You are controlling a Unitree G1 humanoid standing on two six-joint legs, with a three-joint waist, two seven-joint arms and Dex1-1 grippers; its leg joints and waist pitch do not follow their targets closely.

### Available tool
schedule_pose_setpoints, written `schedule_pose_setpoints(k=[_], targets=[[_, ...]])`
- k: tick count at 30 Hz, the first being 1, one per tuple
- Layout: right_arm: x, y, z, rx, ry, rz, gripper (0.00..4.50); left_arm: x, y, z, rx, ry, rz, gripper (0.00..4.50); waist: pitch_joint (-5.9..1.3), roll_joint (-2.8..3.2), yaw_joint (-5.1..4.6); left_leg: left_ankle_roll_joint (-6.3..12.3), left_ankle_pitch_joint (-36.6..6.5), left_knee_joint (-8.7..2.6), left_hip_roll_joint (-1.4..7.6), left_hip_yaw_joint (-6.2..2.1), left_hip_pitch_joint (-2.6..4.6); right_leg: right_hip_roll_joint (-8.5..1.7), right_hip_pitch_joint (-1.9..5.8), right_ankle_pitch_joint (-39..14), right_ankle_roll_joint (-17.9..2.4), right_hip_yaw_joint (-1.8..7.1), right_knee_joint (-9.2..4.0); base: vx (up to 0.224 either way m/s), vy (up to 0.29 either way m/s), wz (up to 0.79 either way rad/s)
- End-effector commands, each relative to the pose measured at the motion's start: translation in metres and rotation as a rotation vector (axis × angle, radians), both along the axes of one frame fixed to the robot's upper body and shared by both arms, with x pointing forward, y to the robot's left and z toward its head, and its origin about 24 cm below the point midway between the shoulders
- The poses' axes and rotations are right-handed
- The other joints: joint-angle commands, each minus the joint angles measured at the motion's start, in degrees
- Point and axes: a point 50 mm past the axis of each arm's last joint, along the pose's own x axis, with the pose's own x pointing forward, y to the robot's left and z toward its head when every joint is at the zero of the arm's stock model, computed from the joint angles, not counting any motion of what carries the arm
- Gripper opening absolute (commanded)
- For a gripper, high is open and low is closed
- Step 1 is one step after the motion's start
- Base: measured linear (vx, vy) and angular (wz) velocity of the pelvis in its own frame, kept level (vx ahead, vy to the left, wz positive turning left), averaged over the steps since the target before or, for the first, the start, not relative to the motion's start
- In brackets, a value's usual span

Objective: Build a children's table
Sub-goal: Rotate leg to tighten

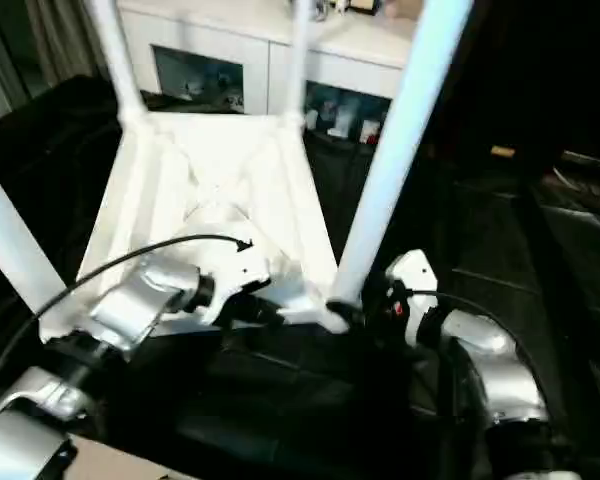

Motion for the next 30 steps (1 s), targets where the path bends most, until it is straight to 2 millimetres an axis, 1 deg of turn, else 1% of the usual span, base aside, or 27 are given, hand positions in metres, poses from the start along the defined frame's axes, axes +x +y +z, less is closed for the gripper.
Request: schedule_pose_setpoints(k=[1, 2, 3, 4, 5, 6, 8, 10, 11, 12, 14, 15, 16, 17, 19, 23, 24, 25, 26, 27, 28, 29, 30], targets=[[0.0022, -0.0013, 0.0016, -0.019, 0.006, 0.016, 4.10, -0.0127, -0.0046, -0.0170, 0.000, 0.104, -0.032, 0.00, -2.50, -0.61, 0.05, 5.83, -11.2, -3.43, 1.03, 0.56, 0.96, -1.29, 2.22, -4.5, -14.0, 0.47, -2.66, 0.000, 0.000, 0.00], [0.0043, -0.0001, 0.0012, -0.018, 0.007, 0.018, 4.10, -0.0126, -0.0048, -0.0159, -0.003, 0.103, -0.033, 0.00, -2.54, -0.86, 0.12, 5.61, -11.0, -3.41, 1.02, 0.50, 0.90, -1.38, 2.31, -4.8, -14.0, 0.45, -2.53, 0.000, 0.000, 0.00], [0.0049, 0.0002, 0.0011, -0.016, 0.007, 0.017, 4.10, -0.0126, -0.0048, -0.0156, -0.004, 0.103, -0.032, 0.00, -2.56, -0.82, 0.18, 5.38, -10.7, -3.38, 1.02, 0.53, 0.95, -1.40, 2.29, -4.8, -14.0, 0.47, -2.53, 0.000, 0.000, 0.00], [0.0058, 0.0011, 0.0013, -0.013, 0.005, 0.019, 4.10, -0.0123, -0.0049, -0.0152, -0.007, 0.101, -0.029, 0.00, -2.54, -0.97, 0.21, 5.38, -10.5, -3.36, 1.00, 0.54, 0.92, -1.38, 2.33, -4.7, -13.9, 0.47, -2.53, 0.000, 0.000, 0.00], [0.0058, 0.0011, 0.0013, -0.013, 0.005, 0.019, 4.10, -0.0123, -0.0049, -0.0152, -0.007, 0.101, -0.029, 0.00, -2.59, -0.96, 0.28, 5.37, -10.2, -3.30, 0.99, 0.55, 0.96, -1.39, 2.35, -4.3, -13.9, 0.49, -2.43, 0.000, 0.000, 0.00], [0.0067, 0.0023, 0.0022, 0.002, 0.008, 0.027, 3.84, -0.0126, -0.0044, -0.0142, -0.008, 0.101, -0.027, 0.00, -2.70, -1.00, 0.39, 5.63, -8.9, -3.14, 0.96, 0.59, 1.03, -1.33, 2.42, -2.4, -14.2, 0.48, -2.20, 0.000, 0.000, 0.00], [0.0072, 0.0027, 0.0027, 0.009, 0.009, 0.030, 3.84, -0.0127, -0.0036, -0.0137, -0.008, 0.101, -0.027, 0.00, -2.76, -1.01, 0.56, 6.13, -7.3, -3.01, 0.90, 0.61, 1.00, -1.26, 2.54, 0.0, -14.8, 0.48, -1.89, 0.000, 0.000, 0.00], [0.0072, 0.0025, 0.0026, 0.011, 0.014, 0.039, 3.76, -0.0130, -0.0025, -0.0134, -0.005, 0.103, -0.027, 0.00, -2.88, -1.00, 0.76, 6.60, -6.1, -2.86, 0.88, 0.64, 1.12, -1.19, 2.62, 2.1, -15.3, 0.46, -1.64, 0.000, 0.000, 0.00], [0.0067, 0.0019, 0.0019, 0.006, 0.021, 0.050, 3.54, -0.0132, -0.0016, -0.0131, -0.001, 0.105, -0.027, 0.00, -2.84, -1.08, 0.82, 6.76, -5.6, -2.81, 0.83, 0.66, 1.07, -1.17, 2.69, 3.0, -15.5, 0.45, -1.54, 0.000, 0.000, 0.00], [0.0067, 0.0019, 0.0019, 0.006, 0.021, 0.050, 3.43, -0.0132, -0.0016, -0.0131, -0.001, 0.105, -0.027, 0.00, -2.86, -1.11, 0.92, 6.91, -5.5, -2.73, 0.82, 0.69, 1.13, -1.17, 2.71, 3.4, -15.7, 0.46, -1.50, 0.000, 0.000, 0.00], [0.0057, 0.0012, 0.0008, 0.001, 0.027, 0.058, 3.35, -0.0134, -0.0008, -0.0133, 0.002, 0.107, -0.028, 0.00, -2.84, -1.14, 0.96, 7.04, -5.5, -2.71, 0.81, 0.69, 1.13, -1.17, 2.74, 3.4, -15.9, 0.44, -1.47, 0.000, 0.000, 0.00], [0.0053, 0.0008, 0.0003, -0.001, 0.029, 0.061, 3.10, -0.0135, -0.0006, -0.0135, 0.004, 0.108, -0.029, 0.00, -2.80, -1.14, 0.96, 6.90, -5.8, -2.71, 0.82, 0.68, 1.12, -1.20, 2.75, 2.9, -15.9, 0.45, -1.50, 0.000, 0.000, 0.00], [0.0050, 0.0006, 0.0000, -0.003, 0.031, 0.063, 3.10, -0.0136, -0.0005, -0.0136, 0.005, 0.108, -0.030, 0.00, -2.76, -1.13, 0.96, 6.76, -6.1, -2.73, 0.83, 0.68, 1.13, -1.21, 2.71, 2.4, -15.9, 0.46, -1.54, 0.000, 0.000, 0.00], [0.0050, 0.0005, -0.0001, -0.004, 0.031, 0.063, 3.00, -0.0137, -0.0005, -0.0136, 0.005, 0.109, -0.030, 0.00, -2.75, -1.17, 0.96, 6.62, -6.4, -2.72, 0.82, 0.68, 1.13, -1.20, 2.72, 1.9, -15.8, 0.46, -1.56, 0.000, 0.000, 0.00], [0.0043, -0.0003, -0.0010, -0.010, 0.033, 0.070, 2.90, -0.0146, -0.0001, -0.0143, 0.008, 0.113, -0.032, 0.00, -2.60, -1.20, 0.94, 5.86, -8.6, -2.82, 0.88, 0.62, 1.09, -1.27, 2.63, -1.2, -15.3, 0.48, -1.79, 0.000, 0.000, 0.00], [0.0036, -0.0010, -0.0015, -0.017, 0.034, 0.077, 2.90, -0.0153, 0.0005, -0.0153, 0.012, 0.116, -0.032, 0.00, -2.43, -1.16, 0.92, 4.79, -10.8, -2.97, 0.93, 0.51, 1.12, -1.34, 2.44, -5.1, -14.4, 0.52, -2.09, 0.000, 0.000, 0.00], [0.0042, -0.0017, -0.0009, -0.015, 0.031, 0.070, 2.90, -0.0149, 0.0005, -0.0155, 0.012, 0.113, -0.024, 0.00, -2.43, -1.23, 0.91, 4.16, -11.7, -3.00, 0.92, 0.46, 1.07, -1.38, 2.42, -7.0, -13.8, 0.53, -2.21, 0.000, 0.000, 0.00], [0.0044, -0.0018, -0.0007, -0.010, 0.032, 0.068, 3.16, -0.0148, 0.0005, -0.0155, 0.012, 0.113, -0.024, 0.00, -2.42, -1.24, 0.89, 4.01, -11.8, -3.04, 0.92, 0.43, 1.04, -1.36, 2.41, -7.3, -13.7, 0.54, -2.22, 0.000, 0.000, 0.00], [0.0049, -0.0019, 0.0001, 0.006, 0.037, 0.063, 3.16, -0.0145, 0.0005, -0.0155, 0.012, 0.112, -0.022, 0.00, -2.41, -1.17, 0.86, 3.75, -12.2, -3.08, 0.94, 0.36, 1.04, -1.36, 2.34, -7.8, -13.5, 0.52, -2.24, 0.000, 0.000, 0.00], [0.0052, -0.0021, 0.0006, 0.020, 0.043, 0.058, 3.16, -0.0141, 0.0005, -0.0154, 0.012, 0.110, -0.020, 0.00, -2.45, -1.20, 0.85, 3.63, -12.3, -3.04, 0.90, 0.38, 1.08, -1.31, 2.32, -7.8, -13.4, 0.52, -2.23, 0.000, 0.000, 0.00], [0.0047, -0.0018, 0.0004, 0.035, 0.056, 0.059, 3.36, -0.0137, 0.0004, -0.0155, 0.012, 0.109, -0.019, 0.00, -2.50, -1.19, 0.85, 3.71, -12.0, -2.99, 0.87, 0.39, 1.07, -1.28, 2.34, -7.1, -13.5, 0.55, -2.17, 0.000, 0.000, 0.00], [0.0042, -0.0016, 0.0001, 0.035, 0.058, 0.061, 3.36, -0.0136, 0.0003, -0.0155, 0.012, 0.108, -0.019, 0.00, -2.53, -1.16, 0.88, 3.79, -11.6, -2.98, 0.86, 0.36, 1.05, -1.25, 2.39, -6.5, -13.6, 0.53, -2.08, 0.000, 0.000, 0.00], [0.0037, -0.0015, -0.0004, 0.033, 0.059, 0.063, 3.56, -0.0135, 0.0002, -0.0155, 0.013, 0.108, -0.019, 0.00, -2.60, -1.16, 0.89, 3.98, -10.8, -2.90, 0.86, 0.37, 1.02, -1.25, 2.41, -5.3, -13.8, 0.51, -1.95, 0.000, 0.000, 0.00]])
